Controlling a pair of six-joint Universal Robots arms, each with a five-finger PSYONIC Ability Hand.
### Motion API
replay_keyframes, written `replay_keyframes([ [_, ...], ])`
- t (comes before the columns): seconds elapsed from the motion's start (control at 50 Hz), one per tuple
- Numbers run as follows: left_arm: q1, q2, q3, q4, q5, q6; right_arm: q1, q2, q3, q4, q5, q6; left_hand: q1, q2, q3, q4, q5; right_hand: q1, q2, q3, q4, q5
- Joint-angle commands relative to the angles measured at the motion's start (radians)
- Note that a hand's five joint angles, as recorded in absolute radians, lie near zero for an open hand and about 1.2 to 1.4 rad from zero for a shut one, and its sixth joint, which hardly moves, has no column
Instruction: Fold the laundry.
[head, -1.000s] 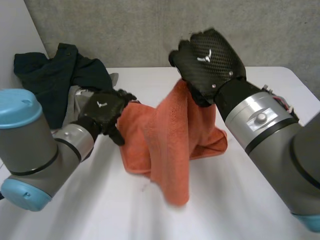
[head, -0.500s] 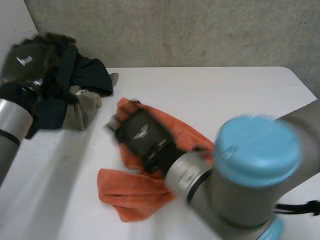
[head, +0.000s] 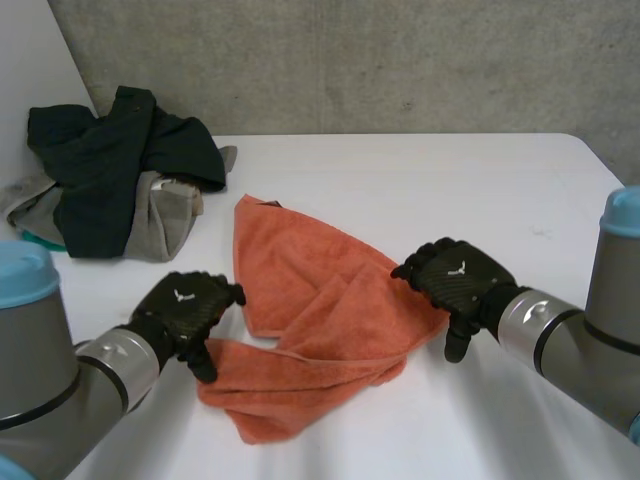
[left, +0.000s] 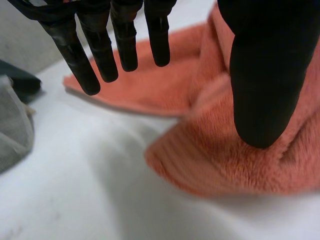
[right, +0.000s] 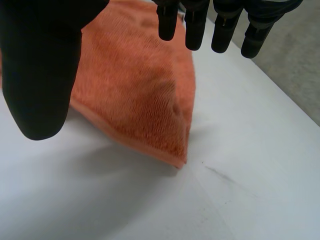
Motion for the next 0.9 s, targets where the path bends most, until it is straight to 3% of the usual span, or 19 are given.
replay_keyframes([
  [0.02, 0.012, -0.129, 0.034, 0.005, 0.001, 0.034, -0.024, 0.09, 0.043, -0.141, -0.043, -0.092, 0.165, 0.16, 0.16, 0.158, 0.153, 0.025, 0.038, 0.042, 0.043, 0.031],
  [0.06, 0.012, -0.136, 0.042, 0.005, -0.001, 0.035, -0.024, 0.134, 0.036, -0.176, -0.043, -0.097, 0.3, 0.295, 0.294, 0.293, 0.288, 0.031, 0.043, 0.048, 0.049, 0.037],
  [0.08, 0.012, -0.136, 0.048, 0.01, 0.001, 0.035, -0.024, 0.15, 0.033, -0.19, -0.043, -0.097, 0.513, 0.507, 0.507, 0.506, 0.5, 0.037, 0.049, 0.053, 0.055, 0.043],
  [0.14, 0.012, -0.136, 0.062, 0.016, -0.002, 0.035, -0.021, 0.197, 0.019, -0.266, -0.04, -0.091, 0.805, 0.799, 0.799, 0.797, 0.792, 0.06, 0.073, 0.077, 0.079, 0.066],
  [0.16, 0.01, -0.136, 0.076, 0.016, -0.005, 0.034, -0.019, 0.208, 0.014, -0.291, -0.037, -0.086, 1.009, 1.003, 1.003, 1.001, 0.996, 0.072, 0.084, 0.089, 0.09, 0.078],
  [0.28, -0.002, -0.109, 0.108, 0.016, -0.016, 0.026, -0.013, 0.259, -0.027, -0.418, 0.008, -0.066, 1.011, 1.005, 1.005, 1.003, 0.998, 0.452, 0.465, 0.469, 0.471, 0.459],
  [0.32, -0.005, -0.052, 0.119, 0.014, -0.018, 0.023, -0.012, 0.262, -0.046, -0.438, 0.04, -0.039, 1.011, 1.005, 1.005, 1.003, 0.998, 1.038, 1.051, 1.055, 1.057, 1.044],
  [0.34, -0.007, -0.028, 0.122, 0.016, -0.018, 0.021, -0.013, 0.26, -0.052, -0.441, 0.052, -0.025, 1.011, 1.005, 1.005, 1.003, 0.998, 1.173, 1.186, 1.19, 1.192, 1.179],
  [0.42, -0.007, 0.089, 0.14, 0.016, -0.021, 0.017, -0.019, 0.237, -0.069, -0.441, 0.106, 0.055, 1.011, 1.005, 1.005, 1.003, 0.998, 1.175, 1.187, 1.192, 1.193, 1.181],
  [0.5, -0.005, 0.225, 0.185, 0.016, -0.024, 0.002, -0.03, 0.107, -0.089, -0.412, 0.125, 0.121, 1.011, 1.005, 1.005, 1.003, 0.998, 1.175, 1.187, 1.192, 1.193, 1.181],
  [0.64, 0.015, 0.407, 0.307, 0.017, -0.022, -0.077, -0.104, -0.172, -0.228, -0.166, 0.122, 0.155, 1.011, 1.005, 1.005, 1.003, 0.998, 1.175, 1.187, 1.192, 1.193, 1.181],
  [0.72, 0.049, 0.434, 0.379, 0.014, -0.013, -0.117, -0.128, -0.29, -0.436, 0.078, 0.112, 0.158, 1.011, 1.005, 1.005, 1.003, 0.998, 1.175, 1.187, 1.192, 1.193, 1.181],
  [0.9, 0.056, 0.317, 0.395, 0.017, -0.012, -0.115, -0.137, -0.243, -0.661, 0.318, 0.083, 0.152, 1.011, 1.005, 1.005, 1.003, 0.998, 1.175, 1.187, 1.192, 1.193, 1.181],
])
